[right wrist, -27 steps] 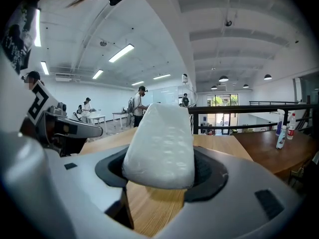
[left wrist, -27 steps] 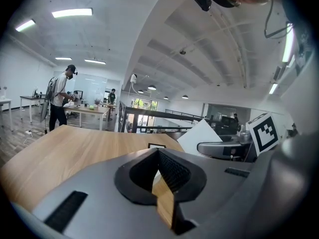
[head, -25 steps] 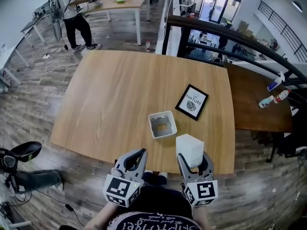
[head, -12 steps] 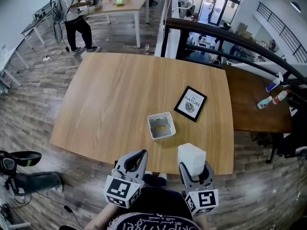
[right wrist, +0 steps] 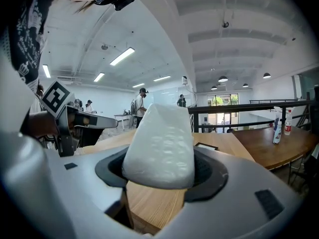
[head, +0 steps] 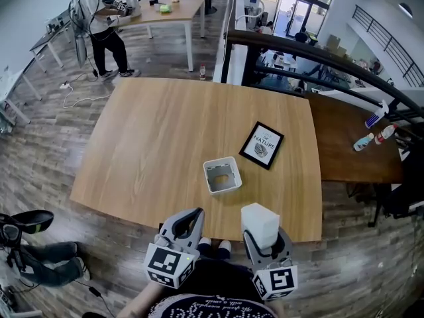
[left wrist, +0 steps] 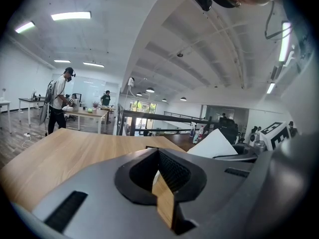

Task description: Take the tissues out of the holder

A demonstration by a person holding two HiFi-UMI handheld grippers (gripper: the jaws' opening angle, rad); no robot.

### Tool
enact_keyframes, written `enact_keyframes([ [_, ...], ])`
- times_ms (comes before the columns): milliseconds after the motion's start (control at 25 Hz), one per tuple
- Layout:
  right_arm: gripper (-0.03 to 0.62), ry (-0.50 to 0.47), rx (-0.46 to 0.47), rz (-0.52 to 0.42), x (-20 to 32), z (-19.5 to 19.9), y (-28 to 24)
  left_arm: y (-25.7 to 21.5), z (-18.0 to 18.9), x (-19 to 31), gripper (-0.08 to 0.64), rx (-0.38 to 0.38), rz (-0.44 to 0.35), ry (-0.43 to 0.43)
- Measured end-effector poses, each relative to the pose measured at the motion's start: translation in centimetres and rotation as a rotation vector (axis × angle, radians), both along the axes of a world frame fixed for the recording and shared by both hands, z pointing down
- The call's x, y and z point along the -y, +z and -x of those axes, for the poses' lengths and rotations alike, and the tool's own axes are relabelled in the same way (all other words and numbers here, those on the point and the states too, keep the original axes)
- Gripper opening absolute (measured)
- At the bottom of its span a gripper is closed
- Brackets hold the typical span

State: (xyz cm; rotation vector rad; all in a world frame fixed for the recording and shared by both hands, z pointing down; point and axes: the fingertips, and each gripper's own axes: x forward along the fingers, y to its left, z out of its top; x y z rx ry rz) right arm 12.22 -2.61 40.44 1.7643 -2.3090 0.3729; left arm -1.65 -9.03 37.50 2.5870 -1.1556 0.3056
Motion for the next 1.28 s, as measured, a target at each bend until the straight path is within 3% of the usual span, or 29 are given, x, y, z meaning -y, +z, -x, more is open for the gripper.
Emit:
enact_keyframes([
  [1280, 0.288, -0.003, -0.013, -0.019, -1.2, 0.9, 0.1, 0.5, 0.5, -2.3, 0.005, -0.002, 0.007, 0.017],
])
